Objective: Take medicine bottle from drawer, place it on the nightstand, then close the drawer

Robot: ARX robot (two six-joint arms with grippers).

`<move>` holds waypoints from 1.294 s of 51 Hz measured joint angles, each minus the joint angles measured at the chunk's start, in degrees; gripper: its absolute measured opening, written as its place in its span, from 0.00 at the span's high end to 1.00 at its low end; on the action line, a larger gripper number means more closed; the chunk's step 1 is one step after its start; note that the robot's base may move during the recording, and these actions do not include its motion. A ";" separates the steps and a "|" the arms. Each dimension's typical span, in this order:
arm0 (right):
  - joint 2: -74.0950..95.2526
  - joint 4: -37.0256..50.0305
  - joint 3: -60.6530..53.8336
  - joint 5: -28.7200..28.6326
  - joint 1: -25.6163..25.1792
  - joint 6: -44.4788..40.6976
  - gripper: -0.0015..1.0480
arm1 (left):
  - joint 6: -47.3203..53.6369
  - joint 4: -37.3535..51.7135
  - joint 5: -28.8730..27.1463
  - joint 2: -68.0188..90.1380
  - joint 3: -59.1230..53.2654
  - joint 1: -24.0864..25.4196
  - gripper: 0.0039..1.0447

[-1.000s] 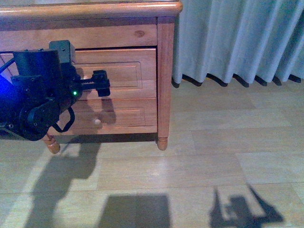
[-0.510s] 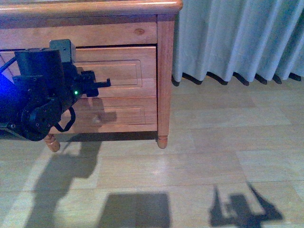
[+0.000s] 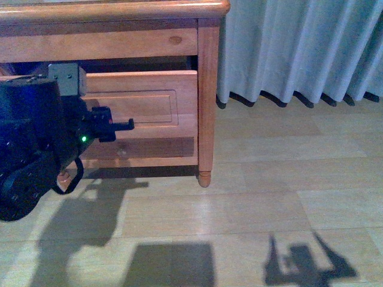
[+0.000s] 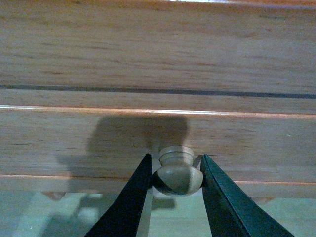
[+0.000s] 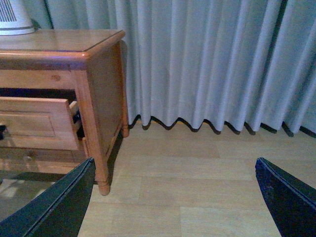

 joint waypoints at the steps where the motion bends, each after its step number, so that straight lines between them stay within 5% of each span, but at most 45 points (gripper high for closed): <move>1: 0.00 0.00 0.00 0.02 0.00 0.00 0.07 | 0.07 0.57 0.00 -0.50 -1.42 -0.09 0.75; 25: 0.00 0.00 0.00 0.02 0.00 0.00 0.07 | 0.02 10.03 2.86 -6.60 -23.96 -0.44 0.75; 48: 0.00 0.00 0.00 0.02 0.00 0.00 0.07 | -1.11 14.51 3.15 -6.86 -28.79 -0.42 0.75; 57: 0.00 0.00 0.00 0.02 0.00 0.00 0.07 | -2.73 11.45 3.96 -6.01 -32.17 -0.11 0.52; 66: 0.00 0.00 0.00 0.02 0.00 0.00 0.07 | -3.08 7.87 4.70 -14.14 -34.47 1.86 0.16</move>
